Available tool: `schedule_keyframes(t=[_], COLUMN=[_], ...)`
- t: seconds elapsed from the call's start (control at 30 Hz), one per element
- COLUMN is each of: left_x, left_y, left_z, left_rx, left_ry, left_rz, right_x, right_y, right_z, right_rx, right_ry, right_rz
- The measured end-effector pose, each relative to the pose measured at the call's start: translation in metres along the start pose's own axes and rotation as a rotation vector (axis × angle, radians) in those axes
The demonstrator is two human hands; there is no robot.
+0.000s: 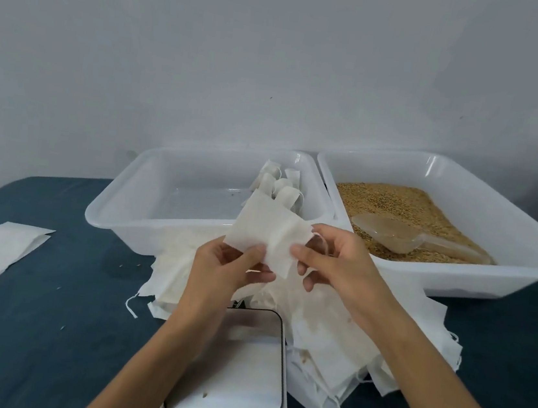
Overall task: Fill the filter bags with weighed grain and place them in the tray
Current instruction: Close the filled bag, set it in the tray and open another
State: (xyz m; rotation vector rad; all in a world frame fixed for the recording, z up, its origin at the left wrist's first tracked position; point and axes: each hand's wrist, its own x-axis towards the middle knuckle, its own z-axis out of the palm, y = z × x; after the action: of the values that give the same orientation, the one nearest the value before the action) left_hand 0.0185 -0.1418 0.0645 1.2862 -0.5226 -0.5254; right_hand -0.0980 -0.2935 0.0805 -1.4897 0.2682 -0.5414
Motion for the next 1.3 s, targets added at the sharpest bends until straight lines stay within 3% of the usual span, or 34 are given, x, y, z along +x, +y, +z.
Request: schedule_keyframes(t=[0.13, 0.27, 0.37, 0.47, 0.53, 0.77, 1.0, 1.17, 1.3], left_x=[0.000, -0.006, -0.011, -0.017, -0.019, -0.013, -0.012, -0.014, -0.014], left_y=[0.001, 0.002, 0.002, 0.000, 0.000, 0.004, 0.005, 0.002, 0.000], left_z=[0.002, 0.003, 0.004, 0.013, 0.015, 0.010, 0.011, 0.012, 0.013], left_rx=[0.006, 0.365, 0.508, 0.477, 0.428, 0.325, 0.305, 0.414, 0.399], left_ry=[0.048, 0.317, 0.160, -0.080, -0.140, -0.077, 0.017, -0.110, -0.048], left_rz=[0.016, 0.449, 0.690, 0.578, 0.493, 0.379, 0.421, 0.517, 0.512], right_x=[0.001, 0.003, 0.002, 0.001, -0.001, -0.007, -0.007, -0.009, -0.006], right_y=[0.001, 0.003, 0.004, 0.004, 0.001, -0.002, 0.006, 0.004, 0.001], right_z=[0.000, -0.001, 0.004, 0.008, 0.009, 0.012, 0.012, 0.017, 0.011], right_rx=[-0.044, -0.123, -0.144, -0.096, -0.056, -0.226, -0.587, -0.328, -0.254], right_ry=[0.032, 0.162, 0.151, 0.113, 0.081, -0.057, 0.144, -0.018, 0.049], right_rz=[-0.002, -0.079, -0.111, -0.140, -0.176, -0.339, -0.429, -0.250, -0.254])
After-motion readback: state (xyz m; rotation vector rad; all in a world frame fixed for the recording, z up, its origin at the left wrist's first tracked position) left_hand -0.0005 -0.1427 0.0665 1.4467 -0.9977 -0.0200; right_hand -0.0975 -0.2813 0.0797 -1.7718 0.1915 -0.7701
